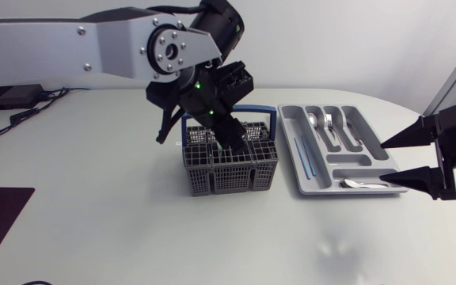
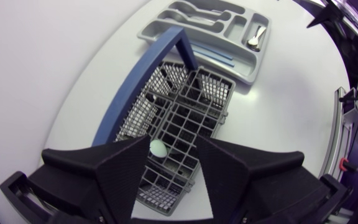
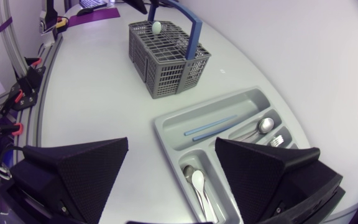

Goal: Unload the cutlery basket into the drawer organizer.

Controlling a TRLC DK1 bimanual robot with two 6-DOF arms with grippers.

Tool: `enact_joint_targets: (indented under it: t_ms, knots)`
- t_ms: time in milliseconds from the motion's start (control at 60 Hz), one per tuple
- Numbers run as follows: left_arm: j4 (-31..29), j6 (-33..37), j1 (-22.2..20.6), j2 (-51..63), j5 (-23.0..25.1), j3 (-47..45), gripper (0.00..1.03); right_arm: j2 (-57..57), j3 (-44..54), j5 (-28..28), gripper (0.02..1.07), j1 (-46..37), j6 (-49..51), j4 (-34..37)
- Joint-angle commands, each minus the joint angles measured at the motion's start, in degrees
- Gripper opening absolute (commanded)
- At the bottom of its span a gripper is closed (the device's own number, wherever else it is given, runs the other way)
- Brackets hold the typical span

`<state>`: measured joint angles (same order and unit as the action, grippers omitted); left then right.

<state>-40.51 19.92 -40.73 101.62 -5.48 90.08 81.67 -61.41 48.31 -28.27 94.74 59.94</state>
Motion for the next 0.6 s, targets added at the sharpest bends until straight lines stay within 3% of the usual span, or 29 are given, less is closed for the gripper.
enact_joint_targets:
  t_ms: [0,283,500,583]
  knots:
    - [-1.76,-7.53,0.3,2.09,-0.85,1.5,0.54,-4.76,4.72,0.64,1.02,-0.47,-5.62,-3.6]
    - [-2.12,-17.11,1.79,4.02,-3.14,0.36,0.51,-16.37,12.28,2.49,1.02,1.2,-23.55,-10.99]
    - [-1.15,-21.33,2.06,7.45,-4.63,-0.26,0.5,-22.34,17.29,1.96,0.99,3.49,-29.44,-16.0]
    - [1.14,-22.3,1.88,7.62,-5.25,-1.67,0.44,-23.57,18.69,1.87,0.99,4.19,-29.52,-16.26]
